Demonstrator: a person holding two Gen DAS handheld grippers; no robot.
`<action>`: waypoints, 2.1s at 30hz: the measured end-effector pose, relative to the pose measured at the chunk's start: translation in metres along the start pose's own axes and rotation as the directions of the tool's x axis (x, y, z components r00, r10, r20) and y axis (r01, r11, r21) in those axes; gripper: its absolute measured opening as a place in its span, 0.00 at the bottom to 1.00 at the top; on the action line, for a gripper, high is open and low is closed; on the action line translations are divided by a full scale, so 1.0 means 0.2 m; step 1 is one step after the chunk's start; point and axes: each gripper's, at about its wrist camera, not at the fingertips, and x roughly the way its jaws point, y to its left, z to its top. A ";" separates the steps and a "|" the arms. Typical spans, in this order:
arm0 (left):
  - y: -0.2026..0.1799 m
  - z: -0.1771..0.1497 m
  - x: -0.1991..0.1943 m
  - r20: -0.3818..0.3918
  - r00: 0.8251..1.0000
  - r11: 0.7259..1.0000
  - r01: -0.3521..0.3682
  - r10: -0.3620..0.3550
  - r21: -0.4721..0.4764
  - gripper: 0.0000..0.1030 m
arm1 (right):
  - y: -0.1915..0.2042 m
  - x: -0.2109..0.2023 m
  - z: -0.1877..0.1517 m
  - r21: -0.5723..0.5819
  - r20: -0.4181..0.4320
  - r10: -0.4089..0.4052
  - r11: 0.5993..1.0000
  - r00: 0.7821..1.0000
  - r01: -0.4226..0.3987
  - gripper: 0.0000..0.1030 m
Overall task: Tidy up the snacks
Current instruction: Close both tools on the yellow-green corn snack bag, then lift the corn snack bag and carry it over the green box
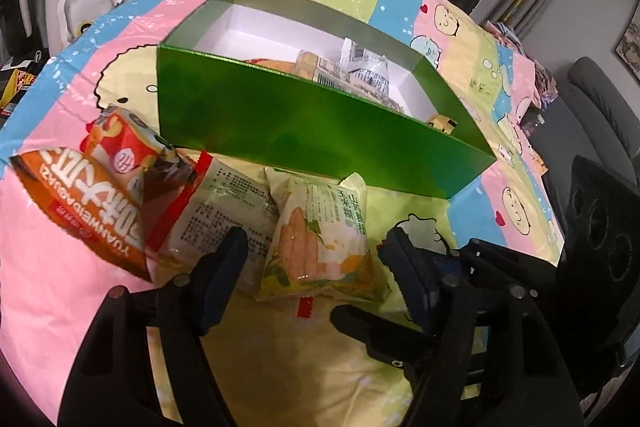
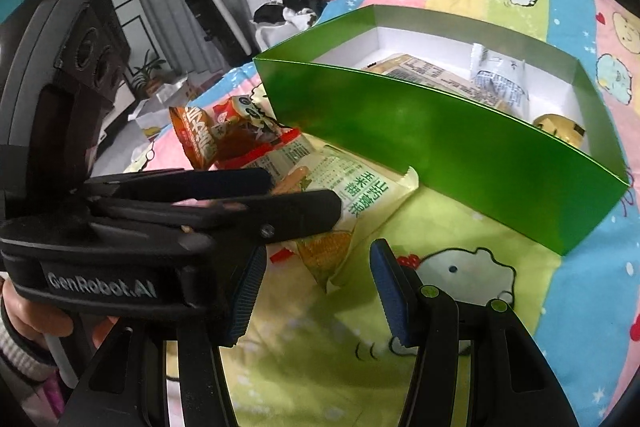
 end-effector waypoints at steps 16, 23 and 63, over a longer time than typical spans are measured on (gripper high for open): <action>-0.03 -0.02 0.05 -0.030 0.999 1.000 0.028 -0.027 0.009 0.33 | -0.02 0.03 0.01 0.011 0.003 0.028 1.000 1.000 -0.028 0.24; -0.10 -0.05 -0.02 -0.027 0.998 0.998 0.051 -0.050 0.035 0.30 | -0.01 -0.06 -0.04 0.011 0.025 0.032 0.999 0.999 -0.032 0.22; -0.63 -0.08 -0.33 0.053 0.993 0.970 0.095 -0.109 0.226 0.30 | 0.00 -0.63 -0.18 0.031 0.249 -0.037 0.999 0.968 0.031 0.22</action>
